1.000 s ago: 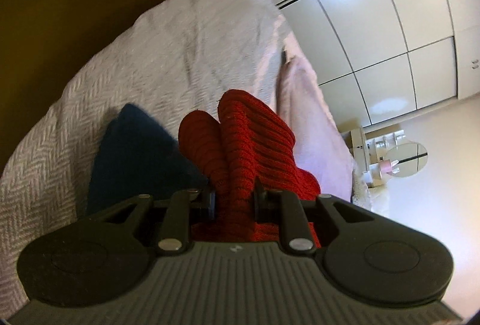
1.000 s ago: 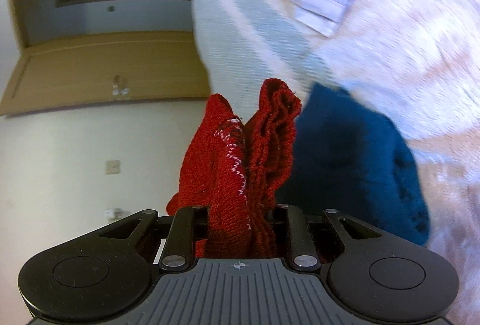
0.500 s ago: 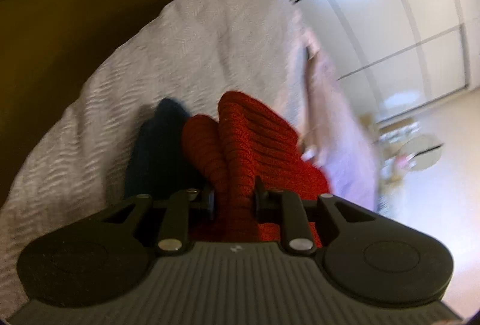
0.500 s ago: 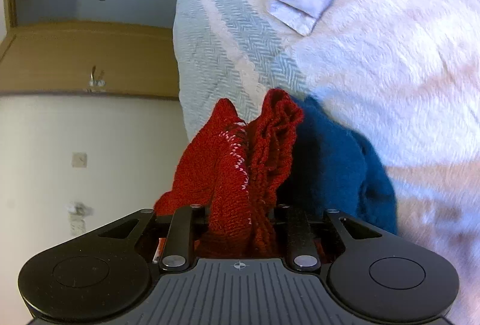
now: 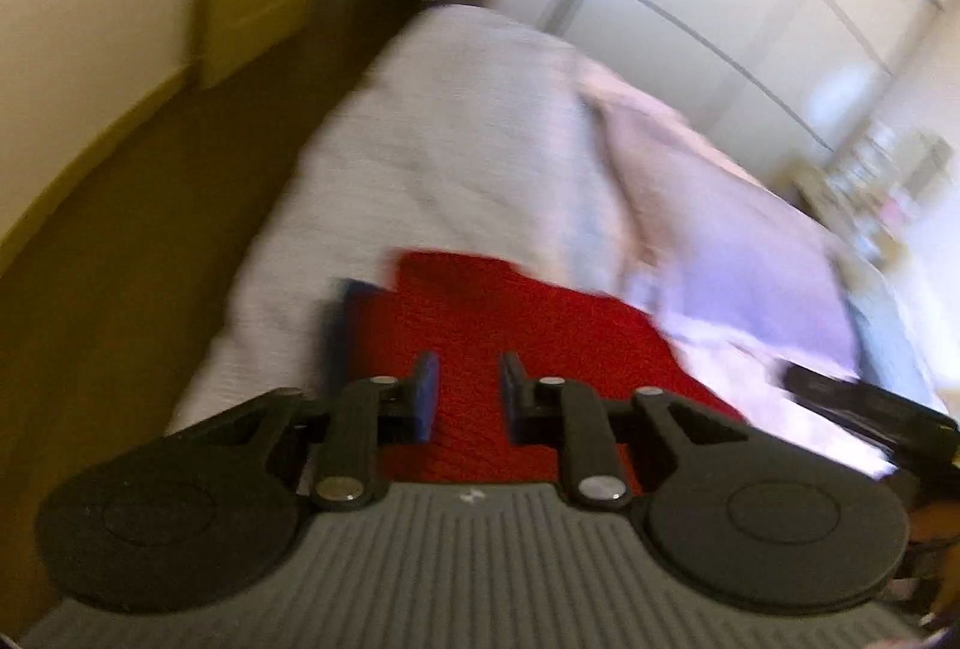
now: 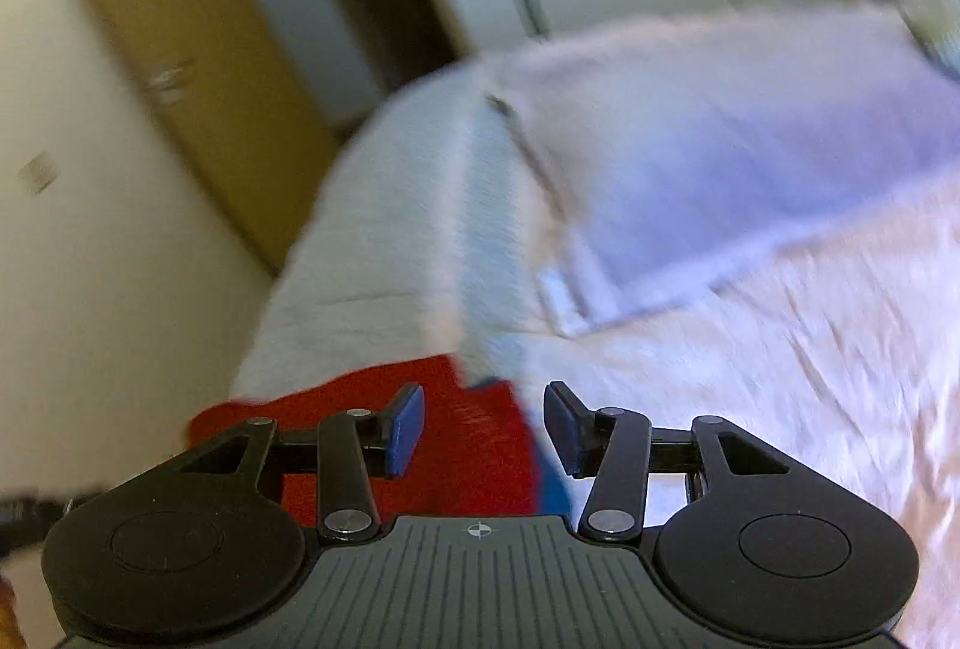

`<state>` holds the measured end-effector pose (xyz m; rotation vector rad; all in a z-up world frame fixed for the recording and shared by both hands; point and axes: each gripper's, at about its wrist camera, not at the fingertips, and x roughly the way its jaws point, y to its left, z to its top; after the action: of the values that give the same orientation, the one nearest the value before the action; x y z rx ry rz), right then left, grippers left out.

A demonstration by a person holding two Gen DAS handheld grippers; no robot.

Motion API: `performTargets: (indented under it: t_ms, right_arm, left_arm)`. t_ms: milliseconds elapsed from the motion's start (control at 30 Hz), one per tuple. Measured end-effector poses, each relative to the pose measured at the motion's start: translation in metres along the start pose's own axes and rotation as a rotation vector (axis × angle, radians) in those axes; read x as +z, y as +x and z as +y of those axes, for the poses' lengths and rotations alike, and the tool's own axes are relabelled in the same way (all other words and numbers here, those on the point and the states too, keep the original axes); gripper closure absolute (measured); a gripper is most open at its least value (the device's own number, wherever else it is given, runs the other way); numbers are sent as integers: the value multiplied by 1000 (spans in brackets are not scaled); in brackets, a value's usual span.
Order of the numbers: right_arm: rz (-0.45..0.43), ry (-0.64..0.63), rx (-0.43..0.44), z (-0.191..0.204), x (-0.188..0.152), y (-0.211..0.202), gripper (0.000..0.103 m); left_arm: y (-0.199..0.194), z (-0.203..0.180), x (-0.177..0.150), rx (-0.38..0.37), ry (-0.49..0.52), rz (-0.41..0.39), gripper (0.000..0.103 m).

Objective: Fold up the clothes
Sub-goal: 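Lower the red sweater onto the folded blue garment and open both grippers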

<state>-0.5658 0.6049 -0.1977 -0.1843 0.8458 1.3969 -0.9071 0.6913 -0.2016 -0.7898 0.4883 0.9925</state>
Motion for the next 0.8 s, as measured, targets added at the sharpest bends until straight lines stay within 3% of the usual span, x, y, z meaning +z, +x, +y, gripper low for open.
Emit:
performTargets:
  t_ms: [100,167,267,367,600,800]
  right_arm:
    - [14,-124,8,28,-31,-11,55]
    - [46,-183,-14,36,-51,-5,55]
    - [83,-266,-45,45,-81,5,55]
    - [88,-325,-68,43,-105,18,55]
    - [95,-379,-85,46,-109,30,55]
    - [87,-319,-68,46,-85,8,55]
  left_arm:
    - [8,-32,-21,-27,79,19,92]
    - [21,-40,-38,16,111,46,93]
    - [34,-36,-61,81,124,49,91]
    - [35,-27,-74,81,115,31,91]
    - [40,-30,-78,114,122,6,90]
    - [6,-41,-66,129,81,-31,92]
